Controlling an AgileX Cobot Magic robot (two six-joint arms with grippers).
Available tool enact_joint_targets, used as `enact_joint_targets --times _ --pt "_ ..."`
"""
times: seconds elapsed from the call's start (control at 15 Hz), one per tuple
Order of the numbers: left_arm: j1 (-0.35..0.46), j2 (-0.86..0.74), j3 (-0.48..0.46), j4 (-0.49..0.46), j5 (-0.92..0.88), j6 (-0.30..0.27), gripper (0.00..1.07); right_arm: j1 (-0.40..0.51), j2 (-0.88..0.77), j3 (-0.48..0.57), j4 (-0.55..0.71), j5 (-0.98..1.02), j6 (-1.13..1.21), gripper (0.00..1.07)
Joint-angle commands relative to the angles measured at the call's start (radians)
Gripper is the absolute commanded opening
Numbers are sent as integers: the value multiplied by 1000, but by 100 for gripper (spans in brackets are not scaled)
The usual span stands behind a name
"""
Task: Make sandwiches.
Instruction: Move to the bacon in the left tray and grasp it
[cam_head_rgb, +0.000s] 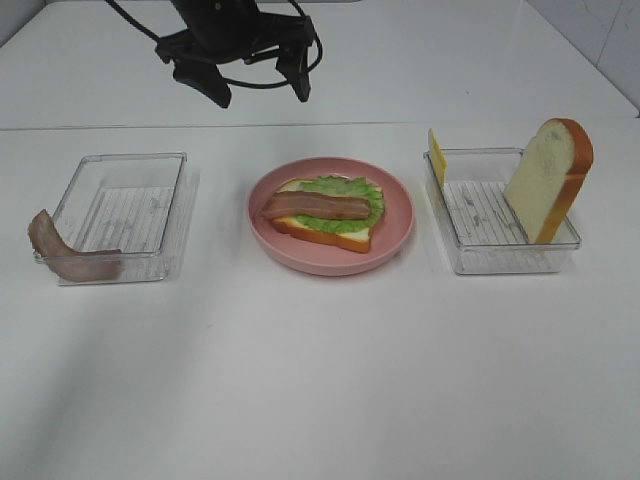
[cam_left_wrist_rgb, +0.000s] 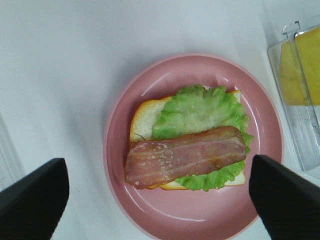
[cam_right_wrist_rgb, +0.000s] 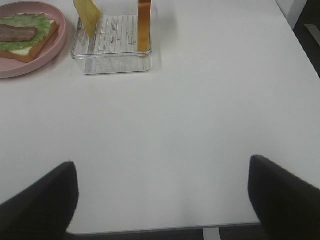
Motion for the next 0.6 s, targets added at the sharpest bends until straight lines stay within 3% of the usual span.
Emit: enact_joint_targets --times 0.07,0.33,0.6 --pt "-3 -54 -2 38 98 3 90 -4 -29 0 2 -2 -6 90" --pt "-1 -146 16 83 98 7 90 -4 -29 0 2 -2 -6 90" --pt "30 -259 154 113 98 19 90 -4 -29 0 2 -2 -6 90"
